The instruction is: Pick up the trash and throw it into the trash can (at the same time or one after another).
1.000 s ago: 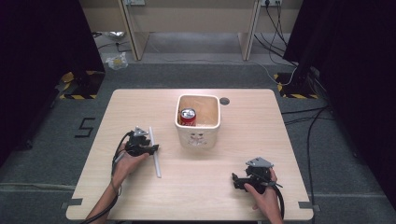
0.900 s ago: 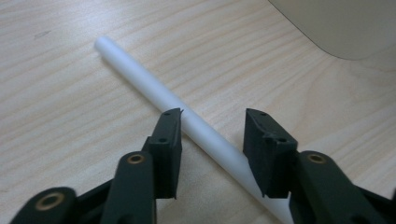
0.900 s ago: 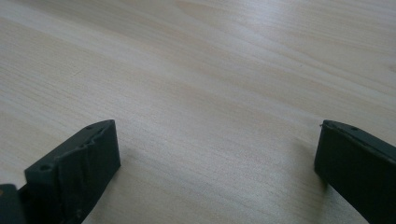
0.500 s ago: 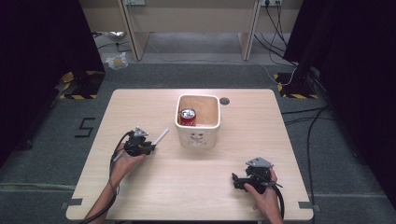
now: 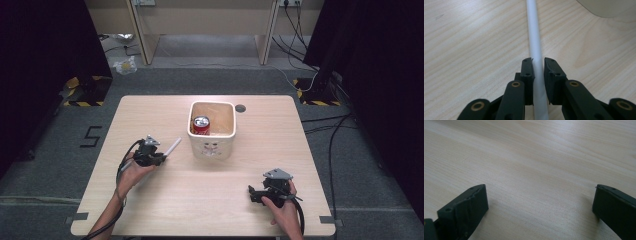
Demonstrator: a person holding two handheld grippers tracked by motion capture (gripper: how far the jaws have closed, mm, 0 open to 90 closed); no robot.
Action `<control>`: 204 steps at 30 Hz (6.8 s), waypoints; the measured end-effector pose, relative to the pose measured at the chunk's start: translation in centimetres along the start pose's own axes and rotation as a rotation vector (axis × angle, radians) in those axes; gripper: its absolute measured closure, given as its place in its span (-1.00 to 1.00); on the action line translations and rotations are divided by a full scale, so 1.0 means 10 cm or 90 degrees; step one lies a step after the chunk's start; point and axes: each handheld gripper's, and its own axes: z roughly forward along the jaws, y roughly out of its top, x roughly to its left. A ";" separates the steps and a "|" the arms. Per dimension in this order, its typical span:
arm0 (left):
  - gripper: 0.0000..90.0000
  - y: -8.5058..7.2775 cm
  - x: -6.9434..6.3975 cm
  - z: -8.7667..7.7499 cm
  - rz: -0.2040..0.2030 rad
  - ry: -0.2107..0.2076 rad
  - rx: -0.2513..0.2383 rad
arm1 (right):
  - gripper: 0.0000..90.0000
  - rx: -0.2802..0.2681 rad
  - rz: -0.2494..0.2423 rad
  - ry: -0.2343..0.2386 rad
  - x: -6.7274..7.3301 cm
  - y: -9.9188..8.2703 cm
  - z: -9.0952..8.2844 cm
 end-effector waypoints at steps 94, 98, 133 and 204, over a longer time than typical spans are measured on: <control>0.76 1.78 -0.49 -0.98 0.092 -0.088 -0.224 | -0.99 -0.001 -0.002 0.000 0.00 0.00 0.00; 0.76 1.83 -0.54 -0.93 0.093 -0.092 -0.221 | -0.99 -0.001 -0.001 0.000 0.00 0.00 0.00; 0.75 2.34 -1.01 -0.32 0.064 -0.138 -0.221 | -0.99 0.000 -0.005 0.002 0.00 0.00 0.00; 0.05 2.39 -1.12 0.07 0.038 -0.098 -0.143 | -0.99 0.000 -0.009 0.004 0.00 0.00 0.00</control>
